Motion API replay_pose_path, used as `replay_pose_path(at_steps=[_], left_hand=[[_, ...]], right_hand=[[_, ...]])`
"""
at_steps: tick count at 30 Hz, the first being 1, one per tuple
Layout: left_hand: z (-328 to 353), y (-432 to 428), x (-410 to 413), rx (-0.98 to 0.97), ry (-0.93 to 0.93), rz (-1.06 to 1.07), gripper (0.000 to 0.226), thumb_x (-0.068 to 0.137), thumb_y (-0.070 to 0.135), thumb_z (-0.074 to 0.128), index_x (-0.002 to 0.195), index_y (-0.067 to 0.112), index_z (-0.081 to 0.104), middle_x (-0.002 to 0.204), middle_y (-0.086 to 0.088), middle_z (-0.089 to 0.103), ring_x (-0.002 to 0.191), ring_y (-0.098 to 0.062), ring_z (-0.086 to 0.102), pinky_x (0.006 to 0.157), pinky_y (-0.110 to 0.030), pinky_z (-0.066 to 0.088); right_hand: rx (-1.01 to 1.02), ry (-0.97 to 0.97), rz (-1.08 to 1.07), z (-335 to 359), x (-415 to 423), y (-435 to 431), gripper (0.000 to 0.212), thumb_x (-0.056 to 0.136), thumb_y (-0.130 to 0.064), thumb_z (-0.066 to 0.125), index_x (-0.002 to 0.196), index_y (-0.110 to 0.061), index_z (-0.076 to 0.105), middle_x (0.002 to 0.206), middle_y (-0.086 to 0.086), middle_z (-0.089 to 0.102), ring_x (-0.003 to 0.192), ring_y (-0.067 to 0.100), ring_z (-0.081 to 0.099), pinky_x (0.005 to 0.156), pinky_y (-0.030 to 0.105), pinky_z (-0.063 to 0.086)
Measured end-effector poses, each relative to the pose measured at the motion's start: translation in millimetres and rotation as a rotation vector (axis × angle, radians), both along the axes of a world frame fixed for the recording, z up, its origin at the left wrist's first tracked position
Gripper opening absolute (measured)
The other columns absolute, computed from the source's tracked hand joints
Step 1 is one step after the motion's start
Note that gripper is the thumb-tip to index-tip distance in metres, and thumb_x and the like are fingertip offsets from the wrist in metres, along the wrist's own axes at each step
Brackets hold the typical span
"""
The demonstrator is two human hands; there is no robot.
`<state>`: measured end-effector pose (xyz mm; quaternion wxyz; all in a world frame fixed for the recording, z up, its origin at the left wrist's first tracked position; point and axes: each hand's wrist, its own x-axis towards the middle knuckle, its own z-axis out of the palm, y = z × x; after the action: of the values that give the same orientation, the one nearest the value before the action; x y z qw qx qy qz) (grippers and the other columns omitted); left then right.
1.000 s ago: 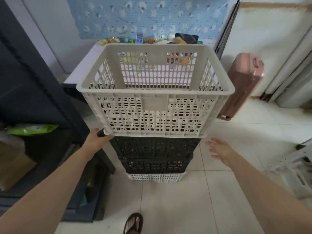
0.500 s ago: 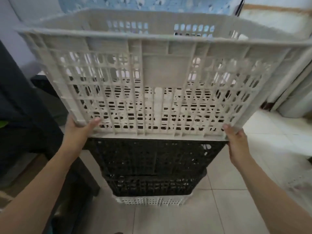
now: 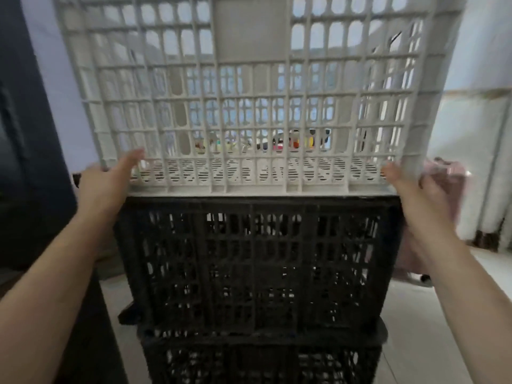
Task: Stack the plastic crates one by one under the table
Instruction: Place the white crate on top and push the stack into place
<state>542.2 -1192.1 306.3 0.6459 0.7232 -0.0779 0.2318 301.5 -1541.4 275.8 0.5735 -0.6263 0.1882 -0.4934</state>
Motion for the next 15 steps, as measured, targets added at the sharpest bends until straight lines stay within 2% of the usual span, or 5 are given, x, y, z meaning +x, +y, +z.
replay_pose_path(at_steps=[2, 6, 10, 13, 15], left_hand=[[4, 1, -5, 0.072, 0.009, 0.031, 0.085, 0.066, 0.074, 0.058, 0.118, 0.006, 0.056, 0.104, -0.004, 0.05, 0.095, -0.02, 0.048, 0.078, -0.035, 0.035], [5, 4, -8, 0.106, -0.021, 0.009, 0.078, 0.059, 0.08, 0.055, 0.095, 0.01, 0.055, 0.098, -0.008, 0.056, 0.09, -0.023, 0.052, 0.075, -0.036, 0.037], [3, 0, -14, 0.116, -0.038, 0.065, 0.089, 0.059, 0.084, 0.048, 0.102, 0.007, 0.057, 0.095, -0.008, 0.056, 0.083, -0.023, 0.051, 0.067, -0.033, 0.035], [2, 0, -17, 0.157, -0.025, 0.091, 0.085, 0.064, 0.083, 0.046, 0.102, 0.007, 0.053, 0.094, -0.007, 0.054, 0.075, -0.02, 0.049, 0.056, -0.029, 0.028], [3, 2, -16, 0.18, -0.011, 0.097, 0.085, 0.066, 0.084, 0.045, 0.103, 0.007, 0.052, 0.096, -0.008, 0.053, 0.08, -0.022, 0.049, 0.062, -0.031, 0.03]], right_hand=[[0.018, 0.003, 0.053, 0, -3, -2, 0.075, 0.045, -0.077, 0.075, 0.108, -0.035, 0.066, 0.102, -0.014, 0.074, 0.093, 0.007, 0.071, 0.087, 0.033, 0.052], [0.024, -0.058, 0.198, -9, -5, -18, 0.077, 0.051, -0.062, 0.081, 0.117, -0.027, 0.063, 0.108, -0.006, 0.074, 0.099, 0.012, 0.071, 0.082, 0.032, 0.054], [-0.015, -0.069, 0.229, -16, -5, -23, 0.078, 0.047, -0.06, 0.083, 0.115, -0.028, 0.063, 0.109, -0.005, 0.073, 0.1, 0.012, 0.07, 0.079, 0.028, 0.053], [-0.052, -0.073, 0.175, -20, 0, -16, 0.092, 0.046, -0.061, 0.084, 0.126, -0.026, 0.055, 0.113, -0.002, 0.071, 0.098, 0.01, 0.071, 0.078, 0.028, 0.052], [-0.062, -0.063, 0.136, -24, 1, -12, 0.098, 0.044, -0.067, 0.083, 0.129, -0.03, 0.051, 0.117, -0.003, 0.068, 0.099, 0.011, 0.07, 0.081, 0.03, 0.053]])
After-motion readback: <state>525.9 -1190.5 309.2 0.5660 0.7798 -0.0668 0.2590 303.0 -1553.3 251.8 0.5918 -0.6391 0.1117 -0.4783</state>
